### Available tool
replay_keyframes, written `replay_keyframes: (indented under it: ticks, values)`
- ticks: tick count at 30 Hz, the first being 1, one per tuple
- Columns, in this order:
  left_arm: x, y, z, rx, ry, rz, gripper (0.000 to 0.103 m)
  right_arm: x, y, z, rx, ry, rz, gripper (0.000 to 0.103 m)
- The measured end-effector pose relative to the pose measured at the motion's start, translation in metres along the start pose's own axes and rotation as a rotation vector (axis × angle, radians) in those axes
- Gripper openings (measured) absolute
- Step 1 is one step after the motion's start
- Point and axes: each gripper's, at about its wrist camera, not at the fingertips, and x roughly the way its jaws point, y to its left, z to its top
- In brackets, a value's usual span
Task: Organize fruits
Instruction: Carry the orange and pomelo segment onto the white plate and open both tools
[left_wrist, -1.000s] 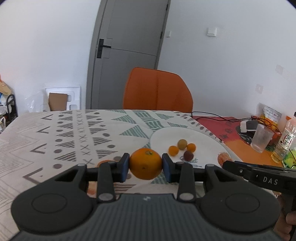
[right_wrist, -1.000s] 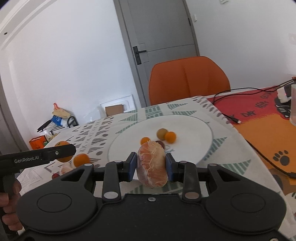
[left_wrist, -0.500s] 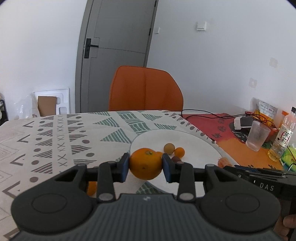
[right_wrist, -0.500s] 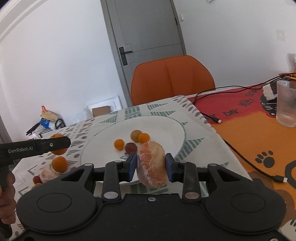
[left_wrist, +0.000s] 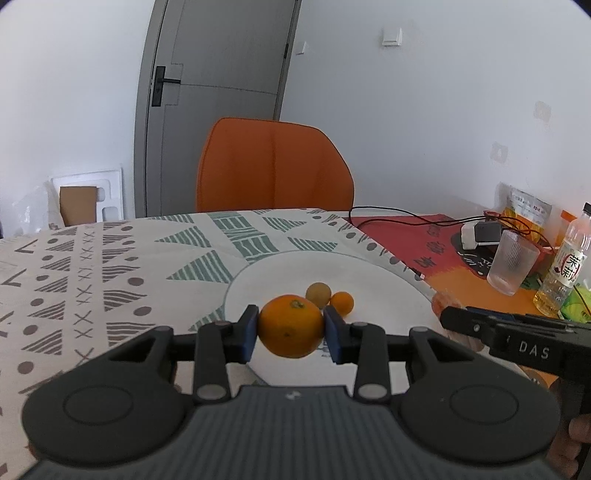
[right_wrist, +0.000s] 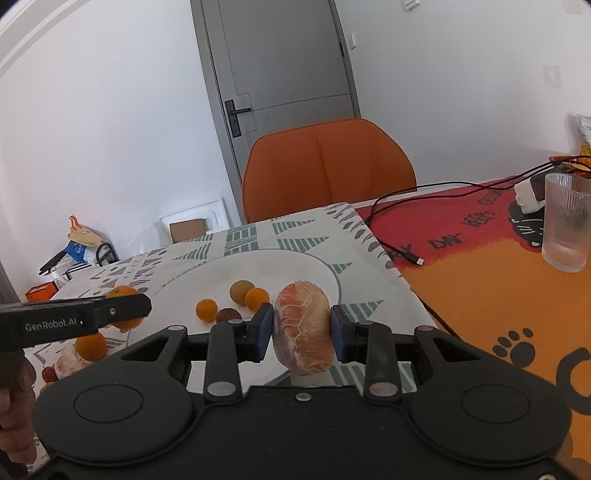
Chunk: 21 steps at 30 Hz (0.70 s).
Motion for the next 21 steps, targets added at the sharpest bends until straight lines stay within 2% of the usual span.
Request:
replay_keyframes:
  ticks: [12,16,20,21]
  values:
    - [0.021,-0.007,0.002,-0.003,0.024,-0.018,0.036,-0.005,0.0,-0.009,0.007,0.016,-0.005,0.039]
    - [0.017,-0.011,0.002,0.032,0.022,-0.008,0.043,-0.006,0.001,-0.014,0.01,0.027,0.003,0.041]
    - [0.008,-0.003,0.003,0.007,0.015,0.003,0.061,-0.006,0.003,-0.016,0.018,0.033,0.006,0.041]
    - [0.005,0.0,0.003,0.004,0.008,0.013,0.062,-0.008,0.004,-0.016,0.017,0.032,0.01,0.042]
